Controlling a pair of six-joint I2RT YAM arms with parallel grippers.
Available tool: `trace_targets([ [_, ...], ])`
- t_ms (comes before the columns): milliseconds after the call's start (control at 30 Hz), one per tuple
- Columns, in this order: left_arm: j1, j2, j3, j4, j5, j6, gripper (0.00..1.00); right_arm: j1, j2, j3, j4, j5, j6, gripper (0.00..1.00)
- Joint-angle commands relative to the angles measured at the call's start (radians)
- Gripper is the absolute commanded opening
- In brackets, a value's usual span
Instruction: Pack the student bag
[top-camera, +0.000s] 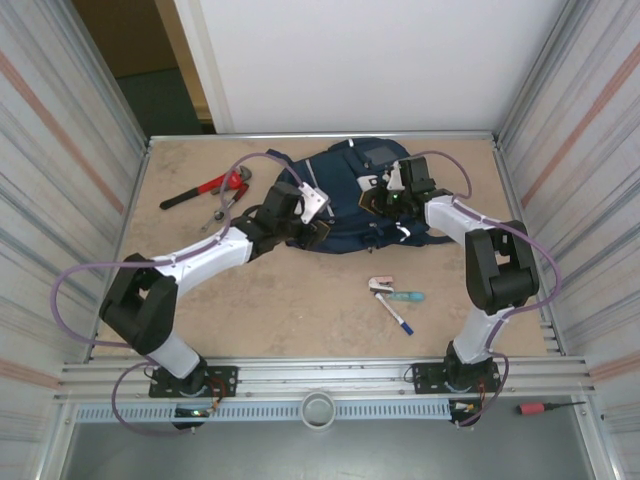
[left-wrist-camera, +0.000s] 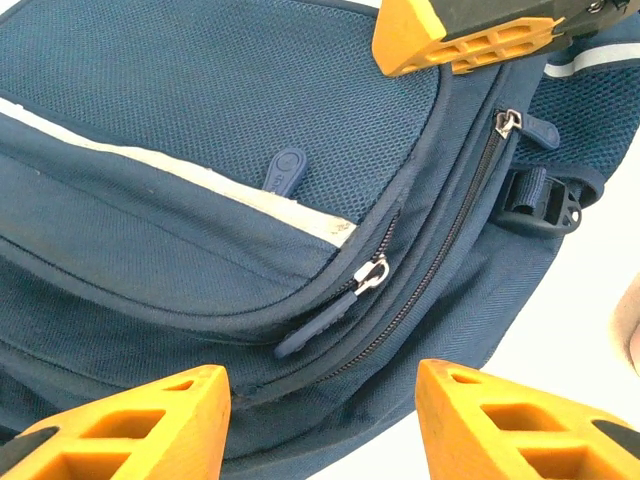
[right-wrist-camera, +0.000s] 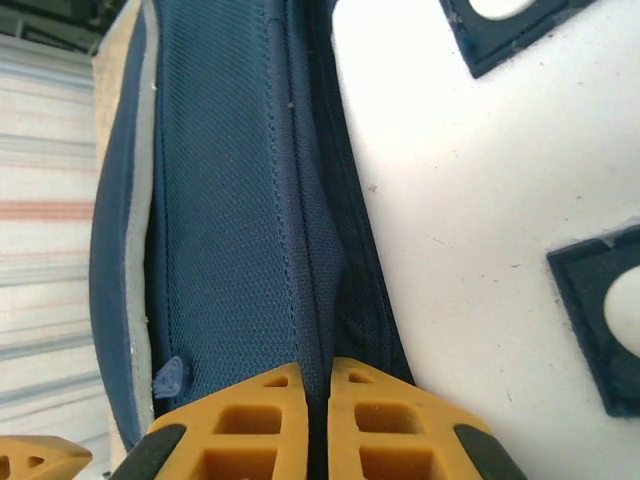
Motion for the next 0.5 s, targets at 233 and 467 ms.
trace_targets([
  [233, 0.042, 0.032, 0.098, -0.092, 0.108, -0.083, 0.44, -0.013, -0.072, -0.036, 0.267, -0.11, 0.239, 0.0],
  [467, 0.05, 0.094, 0.163, -0.137, 0.09, -0.086, 0.43, -0.007, -0.065, -0.029, 0.271, -0.122, 0.246, 0.0],
])
